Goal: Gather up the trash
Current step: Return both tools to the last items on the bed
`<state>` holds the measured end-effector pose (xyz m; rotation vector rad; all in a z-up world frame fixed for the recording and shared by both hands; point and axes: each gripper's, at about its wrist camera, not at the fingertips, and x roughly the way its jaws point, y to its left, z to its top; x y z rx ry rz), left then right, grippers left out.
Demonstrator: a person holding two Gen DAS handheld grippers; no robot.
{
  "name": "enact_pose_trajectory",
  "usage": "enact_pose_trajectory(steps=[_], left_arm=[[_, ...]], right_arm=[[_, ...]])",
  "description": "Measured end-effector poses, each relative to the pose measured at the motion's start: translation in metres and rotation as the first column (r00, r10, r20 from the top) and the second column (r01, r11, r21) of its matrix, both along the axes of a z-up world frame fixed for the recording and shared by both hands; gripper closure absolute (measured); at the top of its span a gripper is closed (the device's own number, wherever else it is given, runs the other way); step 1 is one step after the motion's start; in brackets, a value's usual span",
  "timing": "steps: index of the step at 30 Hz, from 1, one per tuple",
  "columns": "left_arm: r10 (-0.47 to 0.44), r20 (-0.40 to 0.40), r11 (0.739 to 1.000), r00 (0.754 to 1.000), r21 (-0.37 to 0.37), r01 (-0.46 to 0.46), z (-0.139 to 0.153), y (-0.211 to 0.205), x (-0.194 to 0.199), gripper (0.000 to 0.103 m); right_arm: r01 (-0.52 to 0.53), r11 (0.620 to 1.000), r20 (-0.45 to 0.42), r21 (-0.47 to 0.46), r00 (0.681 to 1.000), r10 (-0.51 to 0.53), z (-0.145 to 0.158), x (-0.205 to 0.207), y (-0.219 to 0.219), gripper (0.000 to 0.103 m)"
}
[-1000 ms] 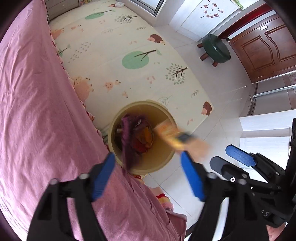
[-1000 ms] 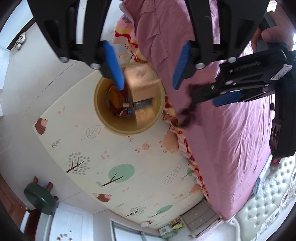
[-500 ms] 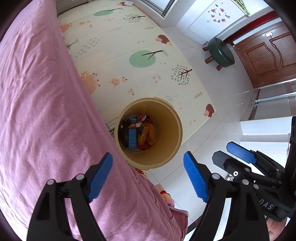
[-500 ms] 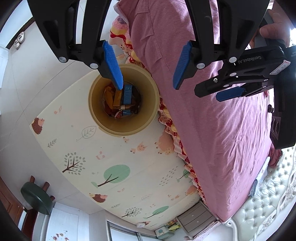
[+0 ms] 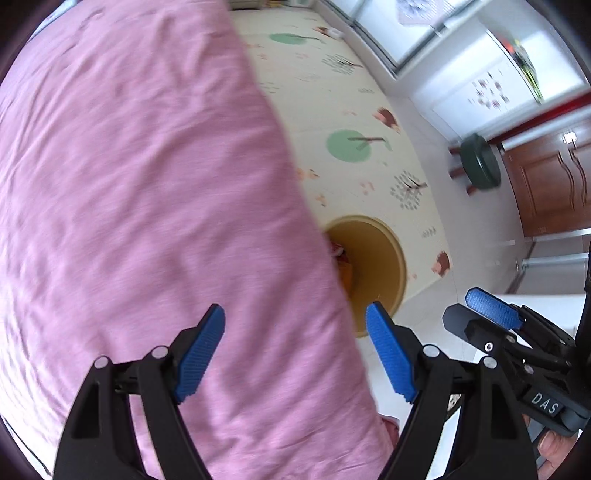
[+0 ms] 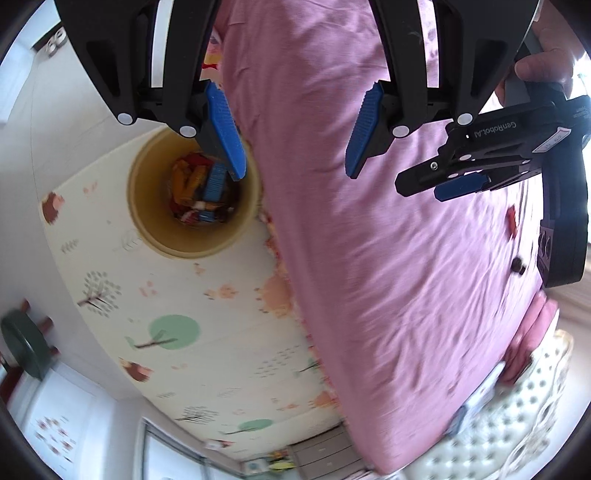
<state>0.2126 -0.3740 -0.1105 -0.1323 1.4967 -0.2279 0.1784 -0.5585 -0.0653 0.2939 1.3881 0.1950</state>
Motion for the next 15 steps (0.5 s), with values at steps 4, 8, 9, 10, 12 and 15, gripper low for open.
enact_pose_trajectory(steps=[4, 8, 9, 10, 12, 15], left_arm=[[0.079, 0.014, 0.997, 0.997, 0.015, -0.079, 0.006, 0.051, -0.006, 0.025], [0.169, 0.026, 0.985, 0.985, 0.025, -0.169, 0.012, 0.109, -0.013, 0.025], [0.192, 0.029, 0.981, 0.981, 0.028, -0.193, 0.014, 0.125, -0.015, 0.025], [0.208, 0.032, 0.977, 0.978, 0.030, -0.209, 0.015, 0.135, -0.016, 0.025], [0.253, 0.038, 0.966, 0.967, 0.037, -0.254, 0.017, 0.167, -0.020, 0.025], [0.312, 0.044, 0.948, 0.949, 0.048, -0.314, 0.017, 0.210, -0.024, 0.025]], right_arm=[[-0.092, 0.996, -0.001, 0.006, 0.996, 0.092, 0.000, 0.007, 0.051, 0.047], [-0.196, 0.981, -0.005, 0.011, 0.981, 0.196, 0.000, 0.014, 0.111, 0.048], [-0.213, 0.977, -0.004, 0.012, 0.977, 0.213, 0.000, 0.014, 0.124, 0.048], [-0.233, 0.972, -0.003, 0.012, 0.972, 0.233, 0.000, 0.015, 0.136, 0.048], [-0.280, 0.960, -0.001, 0.016, 0.960, 0.280, -0.001, 0.018, 0.167, 0.048], [-0.338, 0.941, 0.001, 0.023, 0.941, 0.338, -0.003, 0.023, 0.211, 0.048]])
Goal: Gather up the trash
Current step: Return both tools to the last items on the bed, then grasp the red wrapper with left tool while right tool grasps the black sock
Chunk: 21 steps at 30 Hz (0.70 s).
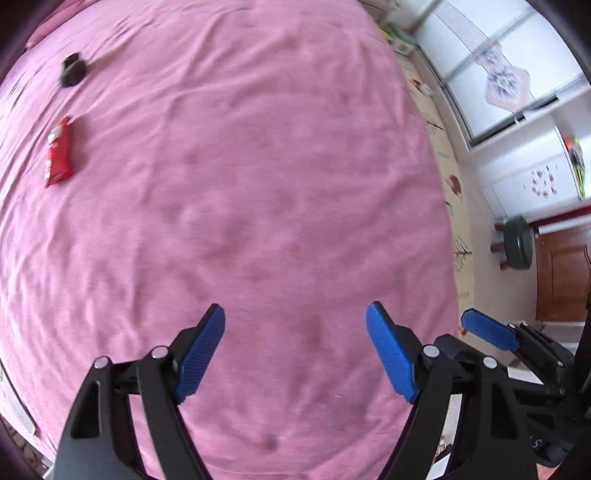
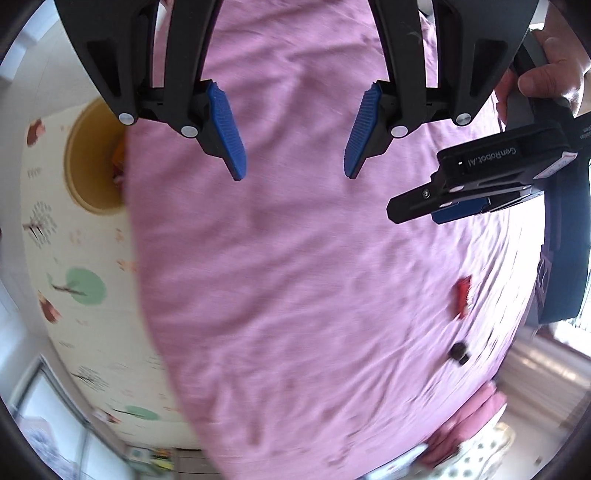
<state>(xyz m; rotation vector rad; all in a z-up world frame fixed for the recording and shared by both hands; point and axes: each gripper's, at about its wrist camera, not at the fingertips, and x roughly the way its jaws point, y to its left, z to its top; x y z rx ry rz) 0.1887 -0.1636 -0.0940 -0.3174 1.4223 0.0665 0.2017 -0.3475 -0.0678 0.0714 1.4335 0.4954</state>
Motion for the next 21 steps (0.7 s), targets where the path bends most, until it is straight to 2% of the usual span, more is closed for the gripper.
enact_pose_trajectory(steps=[12, 17, 21], left_arm=[[0.173, 0.010, 0.983, 0.985, 0.052, -0.174, -0.009, 0.150, 0.001, 0.025], [0.224, 0.013, 0.971, 0.974, 0.081, -0.225, -0.022, 0.202, 0.017, 0.025], [0.247, 0.016, 0.961, 0.969, 0.121, -0.247, -0.031, 0.238, 0.040, 0.025]], right_arm=[[-0.178, 0.984, 0.002, 0.023, 0.984, 0.178, -0.019, 0.025, 0.156, 0.048], [-0.224, 0.974, 0.021, 0.022, 0.975, 0.223, -0.027, 0.044, 0.210, 0.048], [-0.242, 0.970, 0.026, 0.024, 0.970, 0.242, -0.034, 0.058, 0.234, 0.048]])
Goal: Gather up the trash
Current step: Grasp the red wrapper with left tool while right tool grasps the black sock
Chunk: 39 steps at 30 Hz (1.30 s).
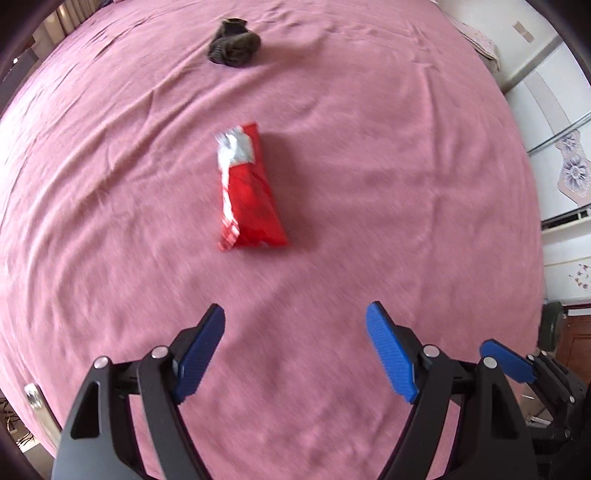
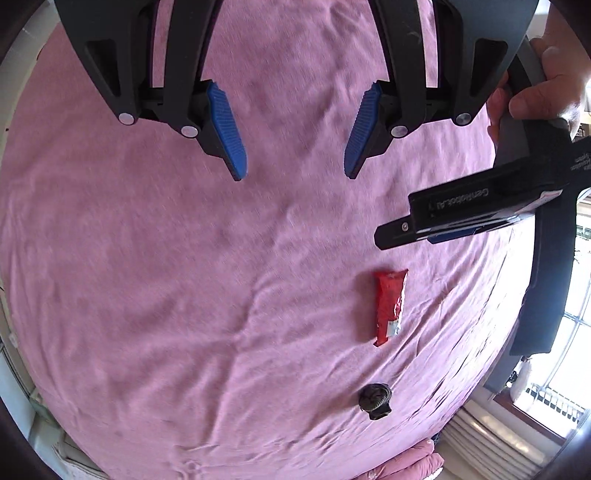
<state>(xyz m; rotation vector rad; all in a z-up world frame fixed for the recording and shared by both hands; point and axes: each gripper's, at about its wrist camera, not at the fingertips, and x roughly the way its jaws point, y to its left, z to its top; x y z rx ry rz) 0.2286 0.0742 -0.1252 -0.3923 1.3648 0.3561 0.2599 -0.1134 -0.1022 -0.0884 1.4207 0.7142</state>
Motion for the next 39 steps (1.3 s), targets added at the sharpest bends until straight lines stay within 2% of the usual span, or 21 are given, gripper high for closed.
enact_pose_trajectory(steps=[7, 9, 11, 12, 16, 22, 29, 34, 39], left_arm=[[0.050, 0.001, 0.998, 0.999, 0.037, -0.050, -0.018, 0.047, 0.040, 0.025], [0.050, -0.005, 0.998, 0.999, 0.039, -0.050, -0.026, 0.059, 0.054, 0.029], [0.032, -0.059, 0.999, 0.998, 0.039, -0.029, -0.038, 0.065, 0.065, 0.065], [0.033, -0.082, 0.999, 0.996, 0.020, -0.032, -0.044, 0.069, 0.069, 0.064], [0.053, -0.058, 0.999, 0.997, 0.013, -0.052, -0.042, 0.078, 0.073, 0.067], [0.131, 0.040, 0.991, 0.991, -0.044, -0.129, -0.027, 0.123, 0.069, 0.068], [0.191, 0.108, 0.982, 0.976, -0.018, -0.190, -0.010, 0.190, 0.075, 0.067], [0.180, 0.132, 0.983, 0.975, -0.003, -0.181, -0.008, 0.227, 0.087, 0.067], [0.195, 0.153, 0.981, 0.969, -0.027, -0.193, -0.010, 0.234, 0.083, 0.067]], right_arm=[[-0.027, 1.000, -0.002, -0.011, 1.000, 0.027, -0.017, 0.021, 0.029, 0.048], [-0.034, 0.999, -0.001, -0.015, 0.999, 0.034, -0.021, 0.026, 0.035, 0.048], [-0.038, 0.999, -0.002, -0.015, 0.999, 0.038, -0.024, 0.030, 0.040, 0.048], [-0.039, 0.999, -0.003, -0.015, 0.999, 0.039, -0.025, 0.032, 0.042, 0.048], [-0.044, 0.999, -0.001, -0.009, 0.999, 0.044, -0.025, 0.041, 0.050, 0.048], [-0.074, 0.997, 0.016, 0.012, 0.997, 0.073, -0.023, 0.059, 0.085, 0.048], [-0.102, 0.994, 0.045, 0.035, 0.994, 0.100, -0.028, 0.096, 0.156, 0.048], [-0.084, 0.994, 0.057, 0.069, 0.995, 0.080, -0.028, 0.136, 0.213, 0.048], [-0.090, 0.994, 0.105, 0.057, 0.991, 0.083, -0.027, 0.168, 0.265, 0.047]])
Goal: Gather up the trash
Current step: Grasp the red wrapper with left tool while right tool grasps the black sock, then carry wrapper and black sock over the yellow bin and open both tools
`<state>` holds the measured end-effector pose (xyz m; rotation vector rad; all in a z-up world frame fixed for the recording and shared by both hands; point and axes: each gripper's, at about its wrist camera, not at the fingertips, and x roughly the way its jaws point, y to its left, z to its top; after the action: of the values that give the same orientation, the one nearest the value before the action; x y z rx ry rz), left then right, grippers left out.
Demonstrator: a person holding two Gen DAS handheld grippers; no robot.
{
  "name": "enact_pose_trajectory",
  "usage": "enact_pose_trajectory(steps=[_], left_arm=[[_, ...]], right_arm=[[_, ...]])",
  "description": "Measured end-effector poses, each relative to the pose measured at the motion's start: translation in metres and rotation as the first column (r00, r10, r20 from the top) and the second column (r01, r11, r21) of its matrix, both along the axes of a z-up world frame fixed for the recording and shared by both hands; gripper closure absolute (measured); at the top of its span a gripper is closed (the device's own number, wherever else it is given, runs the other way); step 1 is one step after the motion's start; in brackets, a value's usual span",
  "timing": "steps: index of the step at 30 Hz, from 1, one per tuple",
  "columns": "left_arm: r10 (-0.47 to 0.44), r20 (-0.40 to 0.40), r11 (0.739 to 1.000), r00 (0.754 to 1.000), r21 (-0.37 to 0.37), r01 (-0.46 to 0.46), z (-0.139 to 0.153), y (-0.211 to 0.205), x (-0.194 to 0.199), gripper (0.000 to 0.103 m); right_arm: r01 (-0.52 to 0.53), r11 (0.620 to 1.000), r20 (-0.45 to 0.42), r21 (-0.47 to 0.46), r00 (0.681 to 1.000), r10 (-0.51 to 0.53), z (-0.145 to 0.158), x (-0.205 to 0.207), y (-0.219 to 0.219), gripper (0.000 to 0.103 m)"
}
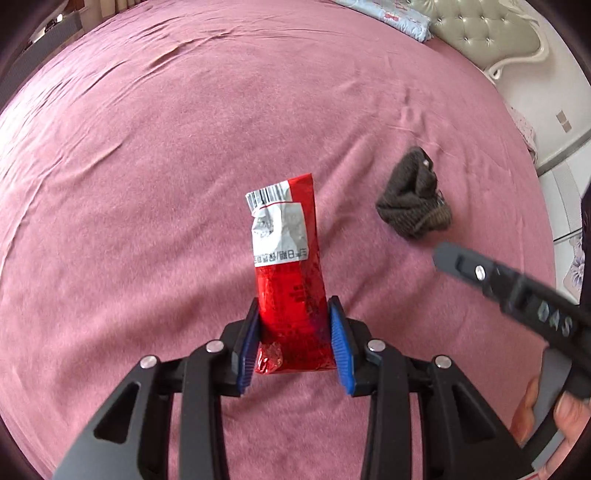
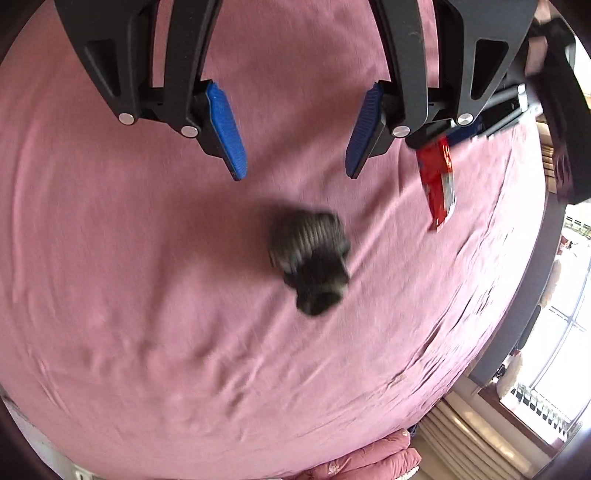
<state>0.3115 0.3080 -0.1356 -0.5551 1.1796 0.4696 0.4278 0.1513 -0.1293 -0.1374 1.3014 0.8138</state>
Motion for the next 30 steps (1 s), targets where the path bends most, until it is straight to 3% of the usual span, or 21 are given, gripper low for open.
enact_pose_trajectory(steps=[7, 10, 13, 22, 30], left_arm=[[0.032, 0.025, 0.999, 0.999, -0.037, -0.031, -0.002, 0.018, -0.019, 0.067], [0.024, 0.019, 0.999, 1.000, -0.040, -0.023, -0.008, 0.014, -0.017, 0.067], [0.012, 0.009, 1.000, 1.000, -0.026, -0.012, -0.010, 0.005, -0.015, 0.067], [-0.073, -0.019, 0.995, 0.997, -0.066, 0.072, -0.013, -0.060, -0.041, 0.067], [-0.220, -0.018, 0.973, 0.975, -0.080, 0.218, -0.009, -0.167, -0.083, 0.067]], right_arm=[[-0.017, 0.998, 0.032, -0.064, 0.999, 0.019, -0.012, 0.017, 0.036, 0.048], [-0.038, 0.995, 0.009, -0.088, 0.999, 0.039, -0.021, 0.013, 0.044, 0.063], [-0.054, 0.997, 0.003, -0.064, 0.999, 0.054, -0.020, -0.001, 0.034, 0.070], [-0.083, 0.996, -0.020, -0.042, 0.996, 0.082, 0.002, -0.058, -0.058, 0.070], [-0.084, 0.993, -0.018, -0.088, 0.996, 0.082, 0.015, -0.110, -0.158, 0.070]])
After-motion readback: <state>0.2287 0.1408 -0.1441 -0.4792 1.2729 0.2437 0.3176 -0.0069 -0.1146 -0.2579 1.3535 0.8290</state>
